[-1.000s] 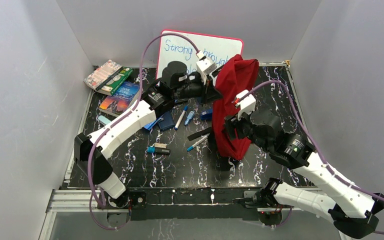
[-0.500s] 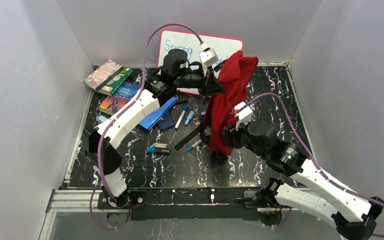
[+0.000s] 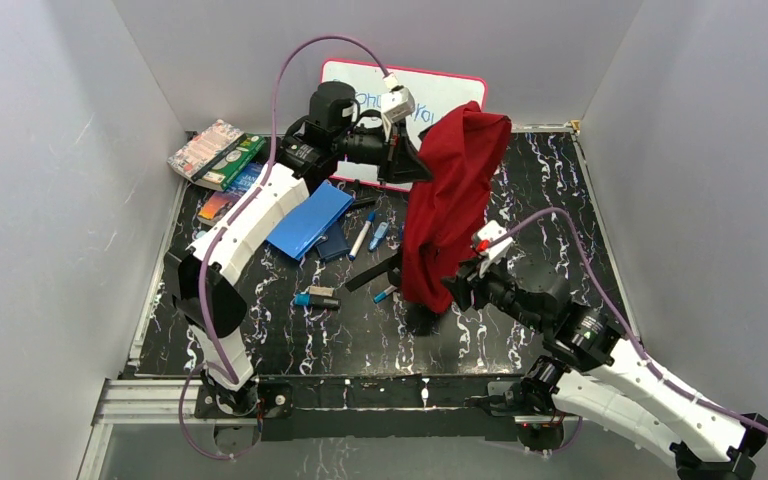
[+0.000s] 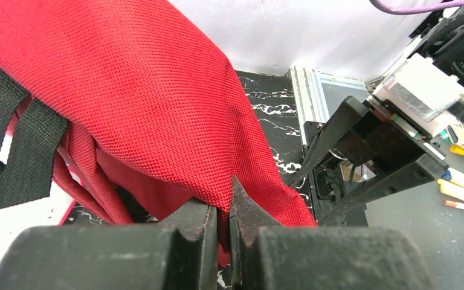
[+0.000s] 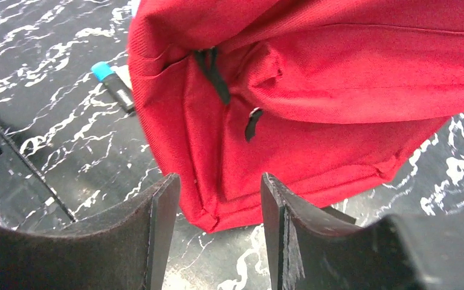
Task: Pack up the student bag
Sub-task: Pick up the student bag at the center of the board, then unzip the student bag at the center of the board.
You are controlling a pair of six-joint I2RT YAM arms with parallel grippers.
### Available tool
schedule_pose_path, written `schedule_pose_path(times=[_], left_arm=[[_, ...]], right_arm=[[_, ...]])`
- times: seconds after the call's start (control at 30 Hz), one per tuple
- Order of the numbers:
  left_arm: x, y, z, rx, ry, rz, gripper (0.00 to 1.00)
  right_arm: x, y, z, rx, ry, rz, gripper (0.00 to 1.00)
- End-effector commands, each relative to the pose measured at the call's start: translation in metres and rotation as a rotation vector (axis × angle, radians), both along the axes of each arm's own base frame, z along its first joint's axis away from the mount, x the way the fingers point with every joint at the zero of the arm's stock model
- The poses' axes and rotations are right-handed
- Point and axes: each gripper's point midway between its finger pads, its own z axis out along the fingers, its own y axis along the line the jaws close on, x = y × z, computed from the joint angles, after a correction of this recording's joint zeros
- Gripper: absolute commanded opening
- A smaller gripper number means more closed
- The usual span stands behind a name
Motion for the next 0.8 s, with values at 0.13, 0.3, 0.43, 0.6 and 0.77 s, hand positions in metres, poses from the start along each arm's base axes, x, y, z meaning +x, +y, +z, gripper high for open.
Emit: schedule_pose_path(times=[0.13, 0.3, 0.43, 0.6, 0.77], left_arm=[[-0.016, 0.009, 0.041, -0.092, -0.13, -0.112, 0.0], [-0.024, 0.012, 0.042, -0.097, -0.13, -0.133, 0.0], [-0.034, 0.015, 0.046, -0.113, -0.145, -0.17, 0.0], [-0.046, 0.019, 0.047, -0.142, -0.158, -0.206, 0.0], [-0.052, 0.021, 0.046, -0.151, -0.15, -0.226, 0.0]], right_arm=[[-0.023, 0.03, 0.039, 0.18, -0.249, 0.257, 0.59], [-0.022, 0.033, 0.049, 0.191, -0.362, 0.283, 0.6], [-0.017, 0.031, 0.051, 0.149, -0.453, 0.28, 0.65], [-0.013, 0.032, 0.053, 0.114, -0.555, 0.291, 0.59], [-0.012, 0.038, 0.054, 0.107, -0.628, 0.316, 0.53]])
